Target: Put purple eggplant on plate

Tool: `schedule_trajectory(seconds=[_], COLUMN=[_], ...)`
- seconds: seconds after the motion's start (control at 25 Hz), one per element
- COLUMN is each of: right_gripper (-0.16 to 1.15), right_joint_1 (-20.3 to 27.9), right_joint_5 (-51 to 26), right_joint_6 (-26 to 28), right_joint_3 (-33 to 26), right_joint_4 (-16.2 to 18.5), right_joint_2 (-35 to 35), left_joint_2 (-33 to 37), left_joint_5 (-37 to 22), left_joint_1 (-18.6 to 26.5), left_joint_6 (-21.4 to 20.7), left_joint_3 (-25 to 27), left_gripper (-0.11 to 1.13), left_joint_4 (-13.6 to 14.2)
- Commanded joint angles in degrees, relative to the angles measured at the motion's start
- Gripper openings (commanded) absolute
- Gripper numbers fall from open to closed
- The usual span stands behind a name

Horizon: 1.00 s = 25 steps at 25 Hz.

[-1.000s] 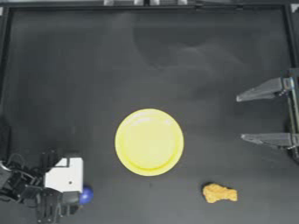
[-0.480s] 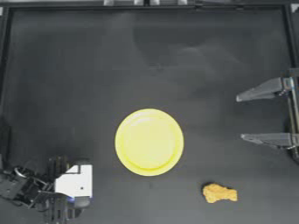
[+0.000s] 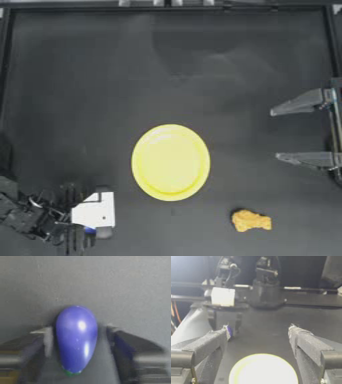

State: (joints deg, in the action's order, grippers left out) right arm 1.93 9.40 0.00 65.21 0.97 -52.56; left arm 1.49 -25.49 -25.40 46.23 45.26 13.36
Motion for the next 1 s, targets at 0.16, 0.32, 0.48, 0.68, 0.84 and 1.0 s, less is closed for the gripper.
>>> schedule_trajectory(seconds=[0.16,0.32,0.48,0.68,0.84,1.0], right_gripper=[1.00,1.00,1.00,1.00,1.00,1.00], right_joint_1=[0.09,0.09,0.09,0.09,0.09,0.09], right_joint_5=[0.44,0.44,0.44,0.44,0.44,0.44], right_joint_6=[0.00,0.09,0.09,0.09,0.09,0.09], right_joint_3=[-1.93,-1.93,-1.85,-1.58,-1.58,-1.58], right_joint_4=[0.18,0.18,0.18,0.26,0.18,0.18], right_joint_2=[0.44,0.35,0.44,0.44,0.44,0.44], left_joint_2=[1.76,3.34,8.00,13.97,15.82,15.29], left_joint_5=[-1.93,-4.57,-7.38,-7.56,-7.03,-6.94], left_joint_1=[-0.18,-0.09,1.32,6.33,12.83,16.96], left_joint_6=[-0.44,-0.88,-0.97,-1.93,-7.12,-15.38], left_joint_3=[-2.37,-4.13,-4.92,-5.10,-5.80,-8.96], left_gripper=[0.33,0.40,0.41,0.41,0.41,0.41], left_joint_4=[-0.70,0.35,4.13,10.46,11.51,11.43])
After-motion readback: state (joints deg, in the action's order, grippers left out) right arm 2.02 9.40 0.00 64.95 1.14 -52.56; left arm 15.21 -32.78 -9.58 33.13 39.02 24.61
